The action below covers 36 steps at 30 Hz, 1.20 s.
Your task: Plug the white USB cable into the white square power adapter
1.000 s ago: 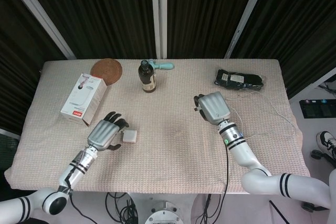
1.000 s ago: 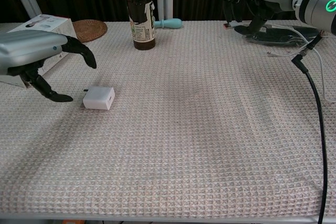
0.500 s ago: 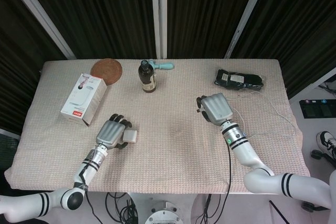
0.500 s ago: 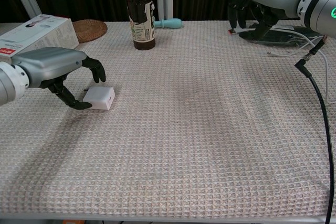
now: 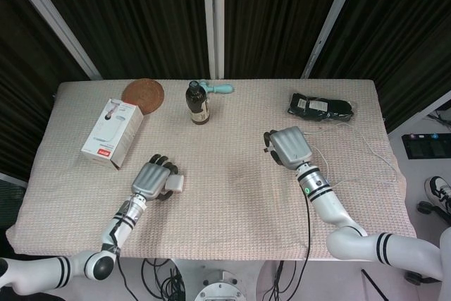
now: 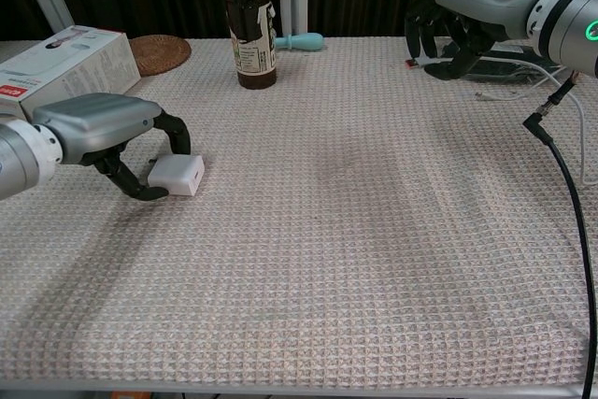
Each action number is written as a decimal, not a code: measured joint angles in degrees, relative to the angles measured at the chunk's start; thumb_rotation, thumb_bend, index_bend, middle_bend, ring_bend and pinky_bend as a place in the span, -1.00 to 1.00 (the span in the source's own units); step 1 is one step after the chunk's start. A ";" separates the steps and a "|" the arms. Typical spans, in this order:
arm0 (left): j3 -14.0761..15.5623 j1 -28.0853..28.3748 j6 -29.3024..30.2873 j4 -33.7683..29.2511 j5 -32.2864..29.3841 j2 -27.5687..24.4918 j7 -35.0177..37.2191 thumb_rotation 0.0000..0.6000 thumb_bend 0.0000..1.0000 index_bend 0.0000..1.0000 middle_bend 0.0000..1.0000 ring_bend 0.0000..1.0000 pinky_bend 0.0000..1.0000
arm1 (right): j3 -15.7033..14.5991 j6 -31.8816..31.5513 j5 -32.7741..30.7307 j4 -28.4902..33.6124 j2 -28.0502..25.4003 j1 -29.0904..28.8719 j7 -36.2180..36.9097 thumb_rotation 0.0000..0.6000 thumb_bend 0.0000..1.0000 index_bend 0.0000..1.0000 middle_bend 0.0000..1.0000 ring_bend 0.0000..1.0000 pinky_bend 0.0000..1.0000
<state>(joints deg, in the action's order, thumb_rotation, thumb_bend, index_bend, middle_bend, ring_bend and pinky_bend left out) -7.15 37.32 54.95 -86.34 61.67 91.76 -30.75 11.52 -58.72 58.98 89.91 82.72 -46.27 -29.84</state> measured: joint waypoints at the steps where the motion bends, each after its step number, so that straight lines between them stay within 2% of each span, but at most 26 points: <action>1: 0.11 0.14 -0.14 0.10 -0.02 0.02 0.20 0.83 -0.49 -0.32 -0.40 -0.74 -0.73 | -0.02 -0.01 -0.06 0.02 0.01 0.02 0.00 1.00 -0.35 0.17 0.06 0.39 0.80; 7: 0.56 0.64 -0.36 0.91 0.08 0.09 0.82 0.83 -0.43 -0.32 -0.40 -0.74 -0.73 | -0.22 -0.10 -0.31 -0.03 0.17 0.16 -0.07 1.00 -0.35 0.18 0.06 0.39 0.80; 13: 1.06 1.06 -0.98 1.30 0.43 -0.42 1.90 0.98 -0.37 -0.32 -0.39 -0.74 -0.74 | -0.38 -0.23 -0.46 -0.19 0.36 0.29 -0.11 1.00 -0.35 0.18 0.07 0.39 0.80; 17: 0.99 1.29 -1.14 1.72 0.63 -0.43 3.01 1.00 -0.33 -0.21 -0.30 -0.73 -0.74 | -0.44 -0.35 -0.41 -0.19 0.42 0.36 -0.14 1.00 -0.35 0.19 0.07 0.39 0.80; 21: 0.62 1.29 -0.52 1.60 0.51 -0.45 3.75 1.00 -0.36 -0.10 -0.17 -0.61 -0.73 | -0.46 -0.34 -0.61 0.07 0.43 0.37 -0.28 1.00 -0.35 0.19 0.08 0.39 0.80; 29: -0.96 0.61 2.70 -2.89 -2.53 -2.04 3.19 0.73 -0.39 -0.10 -0.12 -0.55 -0.71 | 0.94 1.21 -2.25 0.96 1.08 -1.32 -0.60 1.00 -0.35 0.20 0.10 0.39 0.80; 36: -3.27 0.85 7.20 -7.55 -7.21 -3.16 -2.35 0.72 -0.40 -0.09 -0.11 -0.53 -0.71 | 2.85 3.51 -7.31 1.29 4.00 -5.69 -4.40 1.00 -0.35 0.21 0.13 0.39 0.80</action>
<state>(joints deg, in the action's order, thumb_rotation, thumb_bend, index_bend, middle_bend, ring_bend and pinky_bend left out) -10.42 38.16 62.15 -93.89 54.45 88.59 -33.10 14.36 -55.21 51.67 91.20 86.72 -51.96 -34.24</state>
